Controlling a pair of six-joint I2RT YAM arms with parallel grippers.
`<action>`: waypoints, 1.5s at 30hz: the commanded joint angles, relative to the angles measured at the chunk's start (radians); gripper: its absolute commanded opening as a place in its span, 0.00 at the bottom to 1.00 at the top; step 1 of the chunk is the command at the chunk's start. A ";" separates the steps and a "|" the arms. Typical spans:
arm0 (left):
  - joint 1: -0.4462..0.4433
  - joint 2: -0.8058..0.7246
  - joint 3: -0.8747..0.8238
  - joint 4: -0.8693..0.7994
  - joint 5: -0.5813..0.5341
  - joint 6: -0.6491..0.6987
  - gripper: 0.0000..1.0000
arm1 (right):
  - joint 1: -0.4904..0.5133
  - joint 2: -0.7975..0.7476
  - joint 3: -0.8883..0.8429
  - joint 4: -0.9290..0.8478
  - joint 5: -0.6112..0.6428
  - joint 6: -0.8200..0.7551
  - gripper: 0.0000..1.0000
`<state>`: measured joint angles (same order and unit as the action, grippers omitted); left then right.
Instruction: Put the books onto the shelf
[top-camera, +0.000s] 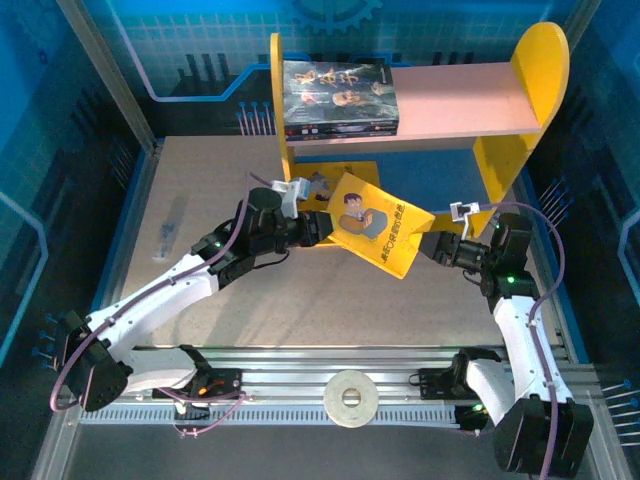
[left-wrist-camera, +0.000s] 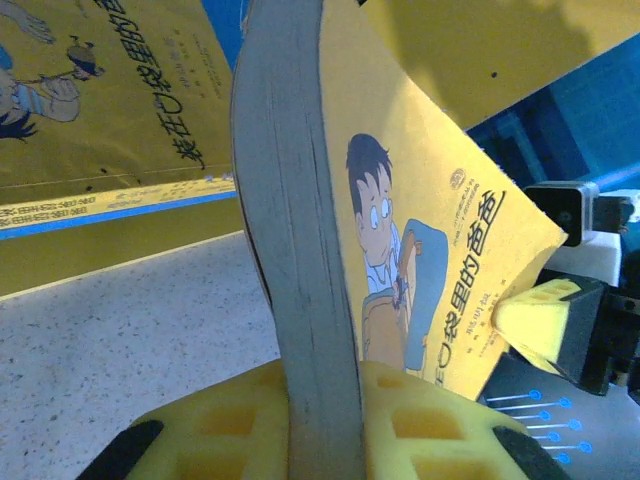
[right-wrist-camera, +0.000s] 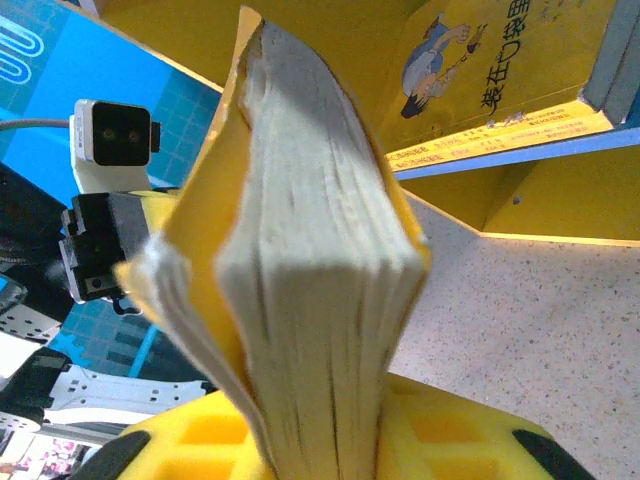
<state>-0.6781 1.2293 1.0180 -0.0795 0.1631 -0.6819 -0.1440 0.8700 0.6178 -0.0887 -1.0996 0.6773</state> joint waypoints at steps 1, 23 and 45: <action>-0.008 -0.004 -0.047 0.091 0.055 -0.010 0.00 | 0.021 -0.011 0.056 0.011 -0.041 -0.011 0.34; 0.006 -0.107 -0.156 0.336 -0.009 -0.107 0.00 | 0.036 -0.123 -0.139 0.051 0.081 0.113 0.77; 0.019 -0.111 -0.194 0.452 -0.001 -0.150 0.00 | 0.159 -0.123 -0.253 0.229 0.191 0.248 0.77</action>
<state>-0.6682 1.1599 0.8154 0.2401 0.1543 -0.8143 0.0010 0.7403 0.3725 0.0929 -0.9253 0.9112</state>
